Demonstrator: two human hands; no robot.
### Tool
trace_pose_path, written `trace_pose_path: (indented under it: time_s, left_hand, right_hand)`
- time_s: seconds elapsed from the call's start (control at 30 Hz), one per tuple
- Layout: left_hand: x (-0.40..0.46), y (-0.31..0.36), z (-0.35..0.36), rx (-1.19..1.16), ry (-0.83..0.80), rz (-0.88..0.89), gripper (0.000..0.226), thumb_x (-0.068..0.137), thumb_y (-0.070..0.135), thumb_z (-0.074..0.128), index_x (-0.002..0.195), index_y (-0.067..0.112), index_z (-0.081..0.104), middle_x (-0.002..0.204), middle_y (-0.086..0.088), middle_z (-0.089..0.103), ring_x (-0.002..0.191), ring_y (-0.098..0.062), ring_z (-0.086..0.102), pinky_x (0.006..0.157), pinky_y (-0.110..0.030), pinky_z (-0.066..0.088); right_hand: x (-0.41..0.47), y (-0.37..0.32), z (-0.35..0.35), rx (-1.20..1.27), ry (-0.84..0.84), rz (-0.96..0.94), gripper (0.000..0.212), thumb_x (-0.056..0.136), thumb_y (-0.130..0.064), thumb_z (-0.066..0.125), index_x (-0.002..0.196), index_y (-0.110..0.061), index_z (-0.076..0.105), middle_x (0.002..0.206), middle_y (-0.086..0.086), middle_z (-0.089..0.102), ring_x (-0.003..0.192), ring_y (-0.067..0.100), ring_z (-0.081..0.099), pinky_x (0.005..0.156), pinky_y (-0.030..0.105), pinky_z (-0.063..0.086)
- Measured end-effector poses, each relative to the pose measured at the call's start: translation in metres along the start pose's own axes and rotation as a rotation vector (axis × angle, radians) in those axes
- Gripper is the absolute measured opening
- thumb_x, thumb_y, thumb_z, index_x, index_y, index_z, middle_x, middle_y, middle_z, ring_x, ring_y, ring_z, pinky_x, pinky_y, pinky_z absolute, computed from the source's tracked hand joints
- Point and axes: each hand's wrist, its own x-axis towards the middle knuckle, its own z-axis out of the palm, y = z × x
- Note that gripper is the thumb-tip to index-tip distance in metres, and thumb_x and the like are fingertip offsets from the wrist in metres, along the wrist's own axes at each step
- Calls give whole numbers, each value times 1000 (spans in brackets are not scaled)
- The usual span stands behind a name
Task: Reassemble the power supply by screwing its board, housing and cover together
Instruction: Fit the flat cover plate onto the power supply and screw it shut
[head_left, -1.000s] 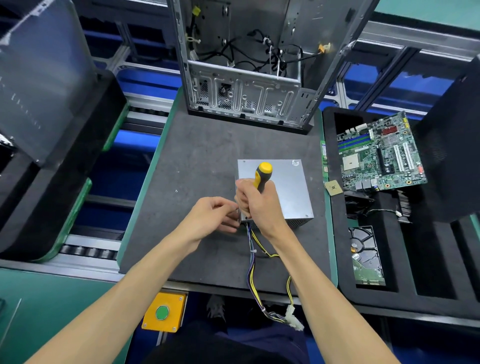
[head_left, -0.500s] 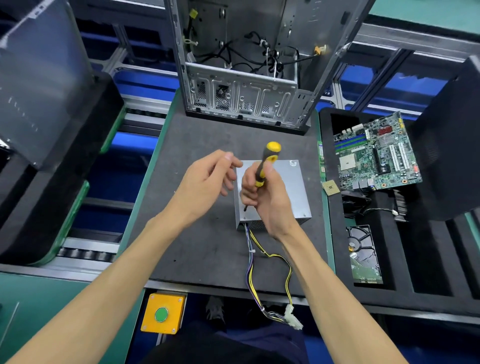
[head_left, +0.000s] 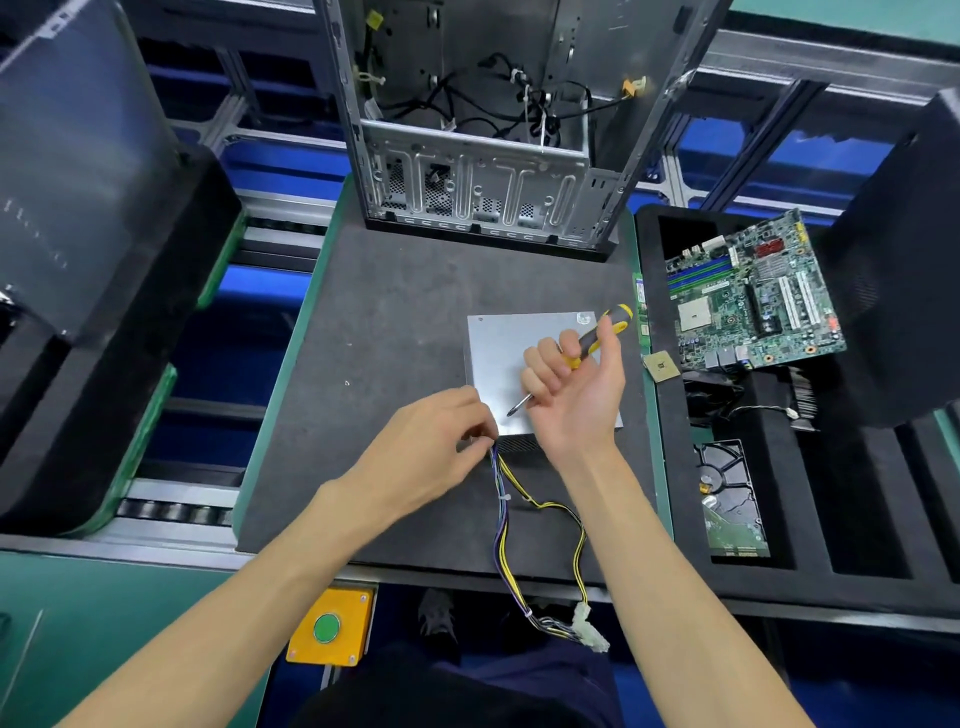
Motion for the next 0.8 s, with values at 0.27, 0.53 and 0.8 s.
trace_pose_path:
  time_s: [0.27,0.53,0.8]
  left_hand:
    - [-2,-13,9,-279,-30,-280,27,81,21,81,88,28,56,78,12,65,66,-7,60,66,-21,52]
    - [-4,-18,17,-374,-5,-339,31,80,20,82,84,30,54,81,15,67,64,-9,62,63,-17,52]
    - [-3,-19,17,-375,7,-332,31,79,21,83,84,28,54,75,8,67,63,-9,63,64,-22,55]
  right_hand:
    - [-13,12,9,-226,-128,-52,47,101,-40,46,61,-21,31,56,-6,18,50,11,13,39,21,15]
    - [-15,23,15,-363,-137,-74,40,91,-29,48,58,-21,27,53,-6,21,49,11,12,42,24,11]
    - [-16,22,18,-347,-170,-109,39,87,-30,49,58,-21,25,51,-7,20,49,10,12,40,22,13]
